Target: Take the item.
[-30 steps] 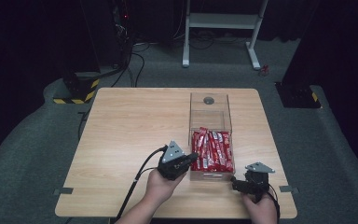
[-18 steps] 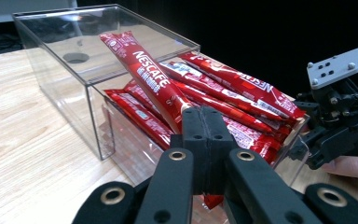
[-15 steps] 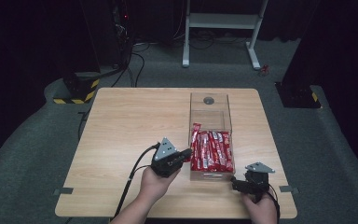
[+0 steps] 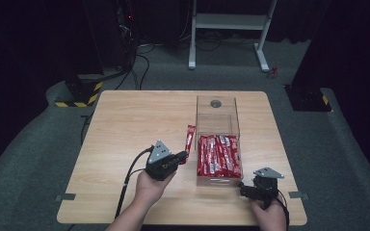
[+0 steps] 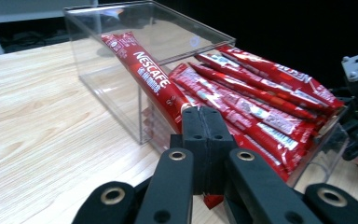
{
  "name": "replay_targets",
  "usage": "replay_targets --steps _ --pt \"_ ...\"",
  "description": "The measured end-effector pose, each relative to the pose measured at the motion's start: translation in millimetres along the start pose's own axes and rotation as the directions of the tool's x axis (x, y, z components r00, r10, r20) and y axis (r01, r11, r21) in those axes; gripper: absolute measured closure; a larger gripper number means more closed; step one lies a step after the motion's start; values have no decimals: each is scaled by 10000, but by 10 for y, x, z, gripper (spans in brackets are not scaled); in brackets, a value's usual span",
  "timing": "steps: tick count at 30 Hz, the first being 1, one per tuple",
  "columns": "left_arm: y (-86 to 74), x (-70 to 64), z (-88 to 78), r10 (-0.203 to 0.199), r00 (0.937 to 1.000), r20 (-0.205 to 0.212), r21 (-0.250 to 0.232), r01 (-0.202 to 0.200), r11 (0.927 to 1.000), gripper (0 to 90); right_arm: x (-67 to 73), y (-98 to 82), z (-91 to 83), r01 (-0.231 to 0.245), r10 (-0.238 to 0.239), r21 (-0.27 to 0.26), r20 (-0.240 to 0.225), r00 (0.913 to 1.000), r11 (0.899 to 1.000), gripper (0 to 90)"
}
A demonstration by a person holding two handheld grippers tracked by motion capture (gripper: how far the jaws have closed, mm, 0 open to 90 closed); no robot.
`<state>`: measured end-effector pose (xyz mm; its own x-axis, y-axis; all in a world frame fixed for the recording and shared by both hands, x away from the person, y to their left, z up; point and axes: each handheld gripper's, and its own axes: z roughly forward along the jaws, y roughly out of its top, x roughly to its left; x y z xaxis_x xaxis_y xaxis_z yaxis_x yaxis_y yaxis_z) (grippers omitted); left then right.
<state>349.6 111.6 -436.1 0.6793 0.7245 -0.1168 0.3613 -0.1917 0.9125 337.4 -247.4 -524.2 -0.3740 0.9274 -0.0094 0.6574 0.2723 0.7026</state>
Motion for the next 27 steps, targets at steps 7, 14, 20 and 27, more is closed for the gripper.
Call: replay_targets --steps 7,14,20,27 --pt "-49 128 -71 -106 9995 -303 20 106 9999 900 0 0 0 7 -7 -2 1 10000 10000 124" --pt "-106 267 -149 -257 9976 -643 59 261 9996 900 0 0 0 8 -8 -2 4 10000 10000 124" --pt "-142 361 -208 -151 9959 -895 203 169 9997 900 0 0 0 8 -8 -1 4 10000 10000 123" --pt "-203 462 -258 -284 9933 -1122 261 315 9992 900 0 0 0 8 -8 -1 4 10000 10000 124"
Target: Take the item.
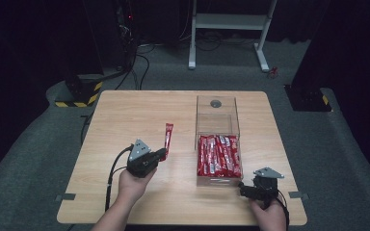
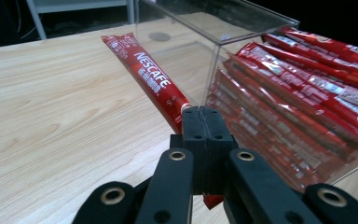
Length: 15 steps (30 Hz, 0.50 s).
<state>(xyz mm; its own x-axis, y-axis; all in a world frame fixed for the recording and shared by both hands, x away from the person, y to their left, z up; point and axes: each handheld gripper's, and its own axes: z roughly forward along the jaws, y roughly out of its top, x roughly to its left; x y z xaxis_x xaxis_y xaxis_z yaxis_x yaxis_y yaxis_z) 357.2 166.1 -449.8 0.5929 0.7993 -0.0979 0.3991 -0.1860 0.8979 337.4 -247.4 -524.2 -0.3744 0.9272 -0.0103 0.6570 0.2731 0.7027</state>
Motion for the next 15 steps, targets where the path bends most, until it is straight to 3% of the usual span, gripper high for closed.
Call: replay_targets --steps 15 --pt "-93 227 -35 -324 9982 -510 127 331 9994 900 0 0 0 -1 1 -2 1 10000 10000 123"
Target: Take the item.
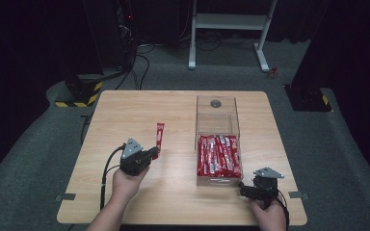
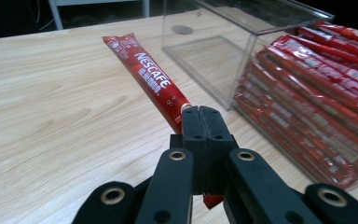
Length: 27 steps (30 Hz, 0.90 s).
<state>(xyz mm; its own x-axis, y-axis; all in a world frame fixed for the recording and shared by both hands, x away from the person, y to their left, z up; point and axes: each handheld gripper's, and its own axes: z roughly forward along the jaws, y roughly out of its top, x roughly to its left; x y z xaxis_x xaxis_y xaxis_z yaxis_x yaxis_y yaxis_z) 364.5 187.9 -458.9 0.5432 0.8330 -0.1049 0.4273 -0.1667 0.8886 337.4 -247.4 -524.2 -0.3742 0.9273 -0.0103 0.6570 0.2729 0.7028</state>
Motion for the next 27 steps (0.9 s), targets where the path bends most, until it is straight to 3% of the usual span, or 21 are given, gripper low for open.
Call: replay_targets --steps 15,27 --pt "-109 211 67 -372 9987 -337 412 386 9984 899 0 0 0 -2 2 2 -1 10000 10000 124" --pt "-184 280 174 -578 9971 -489 705 611 9956 899 1 0 0 -22 22 6 -4 10000 10000 124"
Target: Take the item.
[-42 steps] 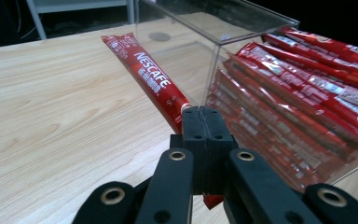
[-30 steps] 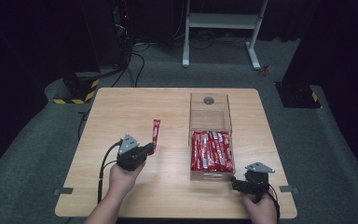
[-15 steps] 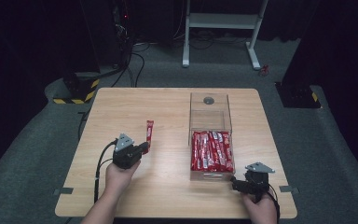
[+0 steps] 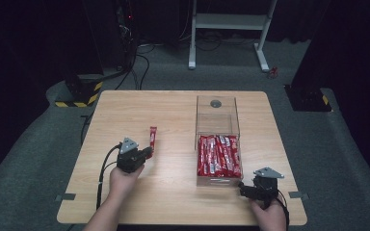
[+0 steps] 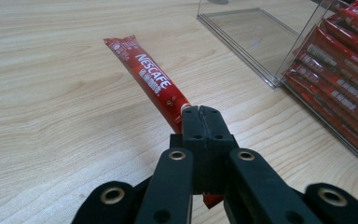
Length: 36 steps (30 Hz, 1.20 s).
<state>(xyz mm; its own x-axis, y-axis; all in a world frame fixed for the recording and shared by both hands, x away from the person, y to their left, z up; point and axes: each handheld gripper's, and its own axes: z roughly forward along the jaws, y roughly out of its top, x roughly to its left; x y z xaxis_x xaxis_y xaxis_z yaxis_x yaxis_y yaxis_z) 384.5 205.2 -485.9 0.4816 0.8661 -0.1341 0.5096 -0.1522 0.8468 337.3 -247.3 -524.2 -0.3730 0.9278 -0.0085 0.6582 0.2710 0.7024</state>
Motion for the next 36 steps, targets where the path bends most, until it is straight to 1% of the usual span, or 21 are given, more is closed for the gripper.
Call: replay_targets --steps 3,4,6,9,10,11,29,34,36 --pt "-5 6 13 10 10000 -5 36 -10 10000 899 0 0 0 -4 4 1 -5 10000 10000 125" --pt "-11 -29 33 -472 9989 51 -184 473 9987 899 -1 1 0 -2 2 -1 -15 10000 10000 126" --pt "-15 -30 51 -550 9985 39 -221 550 9982 899 -1 1 0 -4 4 -2 -19 10000 10000 126" --pt "-24 -15 84 -529 9986 2 -184 529 9984 899 -1 1 0 -3 3 -2 -20 10000 10000 126" --pt "-26 -2 91 -394 9992 -30 -77 394 9992 899 -1 1 0 -3 3 -2 -18 10000 10000 126" --pt "-27 29 88 -13 10000 -64 174 14 9998 899 -1 1 0 -2 2 -1 -20 10000 10000 126" --pt "-111 51 317 -57 9997 -230 805 75 9967 897 -1 1 0 3 -3 -5 -21 10000 10000 128" --pt "-138 62 348 -63 9995 -320 940 93 9955 894 0 0 -1 14 -14 -7 -24 10000 10000 130" --pt "-146 65 359 -5 9993 -376 1042 44 9946 892 -1 0 0 39 -39 -16 -26 10000 10000 132"
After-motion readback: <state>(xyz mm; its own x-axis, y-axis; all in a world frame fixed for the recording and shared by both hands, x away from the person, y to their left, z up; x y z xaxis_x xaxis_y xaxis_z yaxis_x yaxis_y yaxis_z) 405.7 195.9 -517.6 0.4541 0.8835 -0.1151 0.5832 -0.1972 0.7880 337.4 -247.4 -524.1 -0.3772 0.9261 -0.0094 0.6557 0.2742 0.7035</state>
